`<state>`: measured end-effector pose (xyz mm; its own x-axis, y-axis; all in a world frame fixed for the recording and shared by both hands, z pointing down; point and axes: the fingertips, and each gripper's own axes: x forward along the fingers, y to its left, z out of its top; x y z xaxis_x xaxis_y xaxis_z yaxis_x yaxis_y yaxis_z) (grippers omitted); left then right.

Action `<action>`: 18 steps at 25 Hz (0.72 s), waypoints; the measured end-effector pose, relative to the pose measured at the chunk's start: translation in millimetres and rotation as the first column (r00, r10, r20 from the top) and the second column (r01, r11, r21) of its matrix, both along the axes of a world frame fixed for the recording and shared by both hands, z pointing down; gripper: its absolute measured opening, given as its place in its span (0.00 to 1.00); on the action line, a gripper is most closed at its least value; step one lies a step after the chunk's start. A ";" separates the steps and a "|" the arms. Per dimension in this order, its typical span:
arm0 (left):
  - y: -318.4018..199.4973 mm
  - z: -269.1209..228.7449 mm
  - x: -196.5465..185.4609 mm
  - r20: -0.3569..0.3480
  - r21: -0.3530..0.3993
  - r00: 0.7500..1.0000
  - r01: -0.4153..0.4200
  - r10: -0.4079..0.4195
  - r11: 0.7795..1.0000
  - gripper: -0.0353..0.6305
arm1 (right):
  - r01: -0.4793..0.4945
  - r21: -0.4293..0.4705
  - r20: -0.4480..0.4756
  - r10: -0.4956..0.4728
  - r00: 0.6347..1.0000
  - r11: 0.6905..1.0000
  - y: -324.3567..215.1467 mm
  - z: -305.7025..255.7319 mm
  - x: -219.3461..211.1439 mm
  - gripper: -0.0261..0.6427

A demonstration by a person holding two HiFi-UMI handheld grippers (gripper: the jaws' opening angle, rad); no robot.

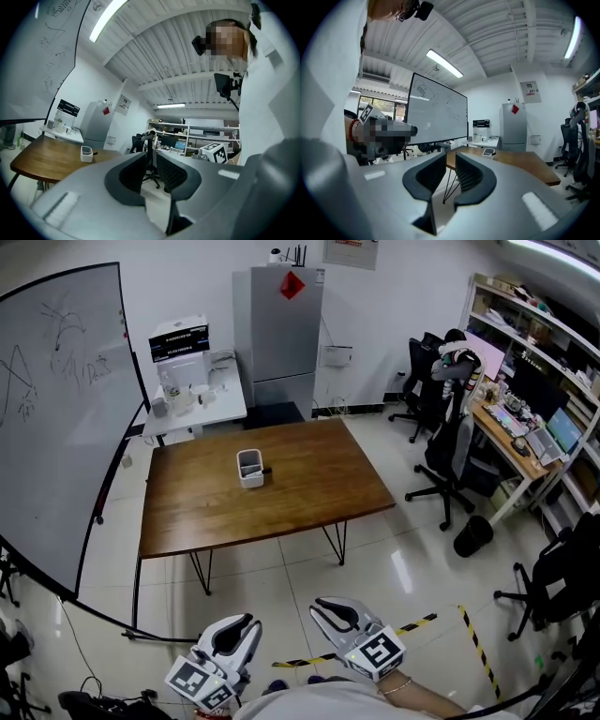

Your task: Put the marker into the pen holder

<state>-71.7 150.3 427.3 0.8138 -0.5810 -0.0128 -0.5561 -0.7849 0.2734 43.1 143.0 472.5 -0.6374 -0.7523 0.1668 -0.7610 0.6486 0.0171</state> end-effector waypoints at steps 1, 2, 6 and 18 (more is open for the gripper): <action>0.8 1.3 -4.1 0.008 -0.005 1.000 0.013 -0.013 1.000 0.13 | 0.010 0.000 -0.004 -0.010 1.000 1.000 3.6 -0.3 -1.0 0.12; 0.5 2.1 -8.4 0.013 -0.008 1.000 0.028 -0.028 1.000 0.13 | 0.023 0.000 -0.009 -0.023 1.000 1.000 7.0 -0.9 -2.8 0.12; 0.0 6.7 -10.7 0.021 -0.014 0.998 0.055 -0.054 0.998 0.13 | 0.038 0.001 -0.018 -0.038 0.999 0.999 9.0 1.4 2.6 0.12; 12.3 6.5 15.3 0.015 -0.021 1.000 0.007 -0.007 1.000 0.13 | 0.016 0.004 -0.023 -0.015 1.000 1.000 9.8 -1.8 16.2 0.12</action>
<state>-56.4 162.6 433.8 0.8096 -0.5869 0.0116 -0.5659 -0.7750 0.2813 59.3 152.8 470.7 -0.6450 -0.7432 0.1781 -0.7502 0.6601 0.0376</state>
